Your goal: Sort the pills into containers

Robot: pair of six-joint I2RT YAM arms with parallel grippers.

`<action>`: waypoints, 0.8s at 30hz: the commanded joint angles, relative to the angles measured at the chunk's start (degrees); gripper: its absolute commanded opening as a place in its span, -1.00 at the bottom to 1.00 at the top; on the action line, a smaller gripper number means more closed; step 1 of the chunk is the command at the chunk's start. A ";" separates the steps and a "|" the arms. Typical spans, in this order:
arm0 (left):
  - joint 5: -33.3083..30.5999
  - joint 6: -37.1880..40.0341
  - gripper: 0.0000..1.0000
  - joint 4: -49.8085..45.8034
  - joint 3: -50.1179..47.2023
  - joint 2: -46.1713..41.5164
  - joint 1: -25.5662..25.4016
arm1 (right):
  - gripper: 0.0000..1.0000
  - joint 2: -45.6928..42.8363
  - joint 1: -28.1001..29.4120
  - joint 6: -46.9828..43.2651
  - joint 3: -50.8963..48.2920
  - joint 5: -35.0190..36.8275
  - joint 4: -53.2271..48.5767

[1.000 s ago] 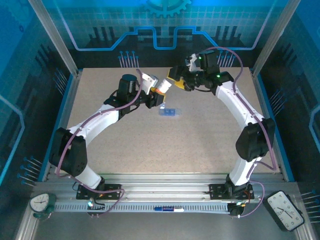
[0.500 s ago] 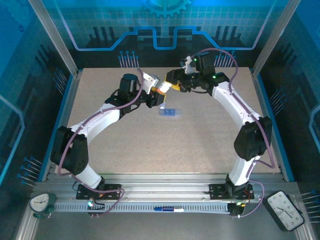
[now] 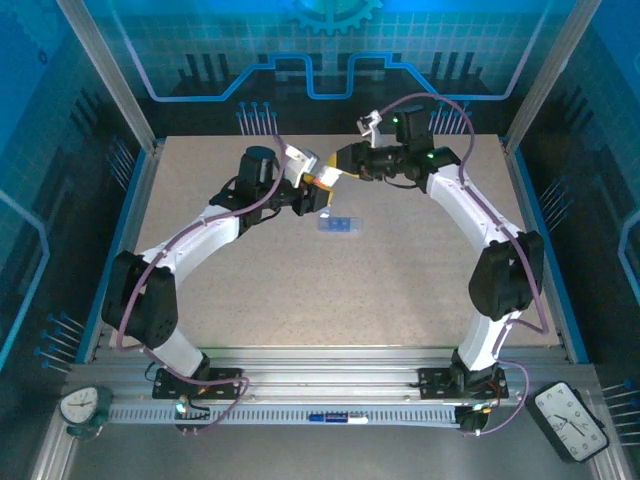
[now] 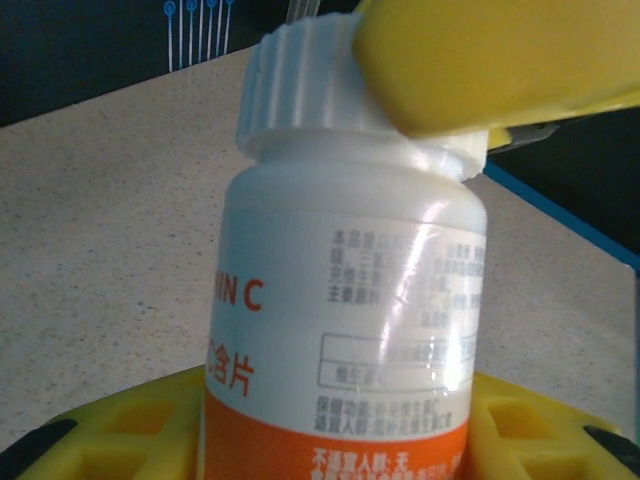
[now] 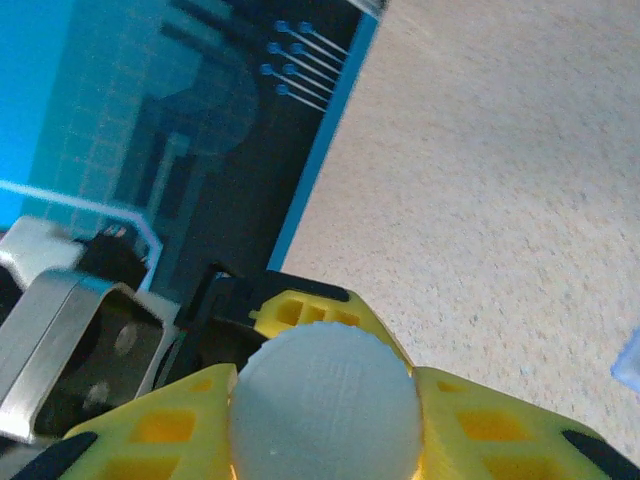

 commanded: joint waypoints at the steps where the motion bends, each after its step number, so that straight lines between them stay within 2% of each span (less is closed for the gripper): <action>1: 6.15 -3.75 -1.00 5.57 2.84 -0.42 0.00 | -0.24 0.14 -1.14 -2.42 -2.51 -6.94 7.65; 3: 5.08 -3.39 -1.00 5.45 2.56 -0.71 0.00 | -0.03 -0.35 -1.18 -1.24 -2.19 -6.84 8.48; 5: 3.95 -1.93 -1.00 4.65 2.37 -0.90 -0.02 | 0.32 -1.33 -1.59 0.57 -2.36 -5.87 9.13; 7: 2.15 -0.23 -1.00 2.89 2.54 -0.98 -0.14 | 0.52 -2.69 -2.33 3.66 -3.21 -4.22 10.54; 12: -4.21 4.76 -1.00 0.81 1.83 -1.92 -1.02 | 0.56 -5.96 -3.89 13.03 -6.64 2.39 13.07; 17: -9.68 9.81 -1.00 -0.57 1.26 -2.73 -2.21 | 0.55 -7.05 -3.64 21.35 -7.23 10.51 9.73; 24: -10.92 10.96 -1.00 -0.62 1.22 -2.28 -2.58 | 0.55 -4.63 -0.92 19.56 -0.32 12.65 0.36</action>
